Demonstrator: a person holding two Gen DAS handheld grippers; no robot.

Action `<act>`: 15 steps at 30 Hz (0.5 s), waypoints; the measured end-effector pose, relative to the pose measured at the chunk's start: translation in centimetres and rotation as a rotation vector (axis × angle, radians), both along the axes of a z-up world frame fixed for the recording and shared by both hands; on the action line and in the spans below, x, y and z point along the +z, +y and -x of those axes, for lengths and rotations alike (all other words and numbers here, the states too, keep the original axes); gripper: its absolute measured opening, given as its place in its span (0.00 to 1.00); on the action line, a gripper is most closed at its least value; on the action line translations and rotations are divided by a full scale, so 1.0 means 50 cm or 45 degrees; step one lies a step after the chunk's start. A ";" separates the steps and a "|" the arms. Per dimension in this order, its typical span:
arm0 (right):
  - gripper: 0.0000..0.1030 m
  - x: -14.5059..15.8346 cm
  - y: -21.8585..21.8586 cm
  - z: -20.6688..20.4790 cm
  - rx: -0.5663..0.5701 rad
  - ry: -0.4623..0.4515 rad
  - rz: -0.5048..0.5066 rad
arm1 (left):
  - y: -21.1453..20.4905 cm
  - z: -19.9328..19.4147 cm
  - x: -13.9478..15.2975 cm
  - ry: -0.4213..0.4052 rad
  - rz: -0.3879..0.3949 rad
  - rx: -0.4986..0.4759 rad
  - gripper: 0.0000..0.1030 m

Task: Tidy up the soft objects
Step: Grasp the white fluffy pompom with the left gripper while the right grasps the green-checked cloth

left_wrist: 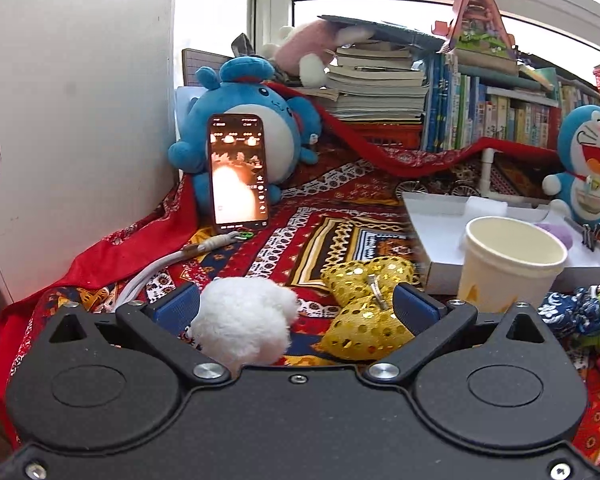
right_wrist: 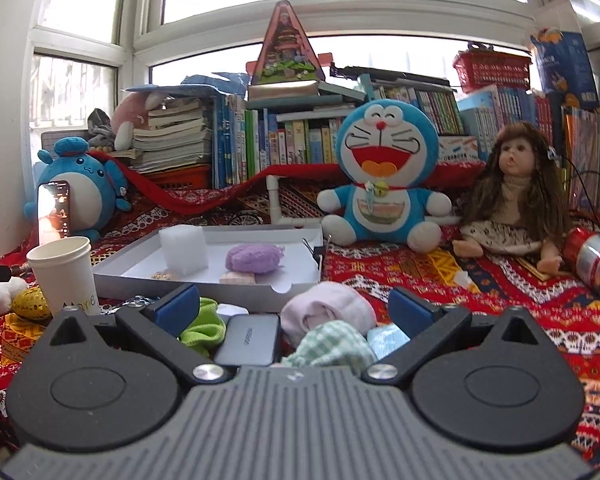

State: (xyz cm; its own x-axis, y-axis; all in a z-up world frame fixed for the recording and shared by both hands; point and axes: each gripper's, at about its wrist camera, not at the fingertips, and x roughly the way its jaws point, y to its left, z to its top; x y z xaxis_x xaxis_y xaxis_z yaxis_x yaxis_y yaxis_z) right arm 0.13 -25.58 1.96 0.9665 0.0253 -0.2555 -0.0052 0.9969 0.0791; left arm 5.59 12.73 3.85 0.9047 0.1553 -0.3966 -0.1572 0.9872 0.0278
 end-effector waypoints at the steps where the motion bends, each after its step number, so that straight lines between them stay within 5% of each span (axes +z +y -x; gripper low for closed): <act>1: 1.00 -0.002 -0.001 0.001 -0.004 0.004 -0.001 | 0.001 -0.001 -0.003 0.000 -0.002 0.006 1.00; 15: 1.00 -0.025 -0.011 0.010 -0.040 0.053 -0.032 | 0.033 -0.010 -0.032 -0.011 0.027 0.077 0.99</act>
State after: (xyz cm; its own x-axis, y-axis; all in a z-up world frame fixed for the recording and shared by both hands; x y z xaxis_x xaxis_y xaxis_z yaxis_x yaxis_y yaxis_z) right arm -0.39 -26.12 0.71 0.9555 0.0022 -0.2950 0.0297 0.9942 0.1035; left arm 6.08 14.37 2.23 0.8973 0.2012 -0.3929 -0.2165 0.9763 0.0057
